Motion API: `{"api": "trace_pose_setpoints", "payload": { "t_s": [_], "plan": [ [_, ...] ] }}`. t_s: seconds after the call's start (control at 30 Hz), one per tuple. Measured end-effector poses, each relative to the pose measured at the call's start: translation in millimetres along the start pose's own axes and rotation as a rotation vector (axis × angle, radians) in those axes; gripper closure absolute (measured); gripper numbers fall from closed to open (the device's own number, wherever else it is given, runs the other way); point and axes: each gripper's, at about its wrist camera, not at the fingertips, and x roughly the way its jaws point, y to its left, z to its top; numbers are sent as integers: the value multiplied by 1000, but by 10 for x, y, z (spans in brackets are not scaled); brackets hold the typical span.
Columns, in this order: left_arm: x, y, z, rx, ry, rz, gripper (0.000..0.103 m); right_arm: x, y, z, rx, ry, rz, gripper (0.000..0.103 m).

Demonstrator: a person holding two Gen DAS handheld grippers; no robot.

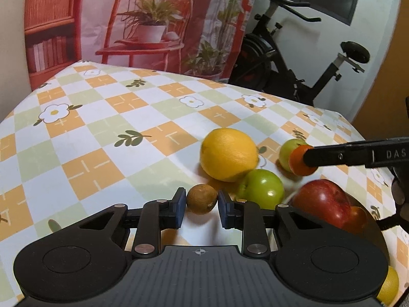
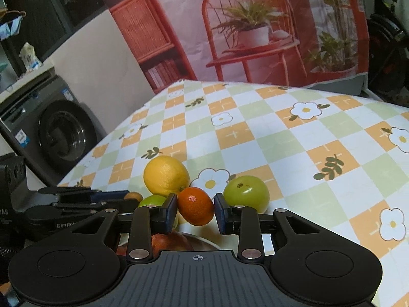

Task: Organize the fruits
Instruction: 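Close the left tool on the kiwi while the right tool grasps the tangerine, then carry the kiwi in the left tool and tangerine in the right tool onto the plate, open both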

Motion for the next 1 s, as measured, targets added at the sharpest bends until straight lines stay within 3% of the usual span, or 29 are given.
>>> {"api": "trace_pose_setpoints", "payload": {
  "t_s": [0.43, 0.73, 1.0],
  "plan": [
    [-628, -310, -84, 67, -32, -98, 74, -571, -53, -261, 55, -104, 3, 74],
    [-836, -564, -339, 125, 41, -156, 74, -885, -63, -626, 96, -142, 0, 74],
    [-868, -670, -467, 166, 98, -173, 74, -926, 26, -843, 109, -149, 15, 74]
  ]
}}
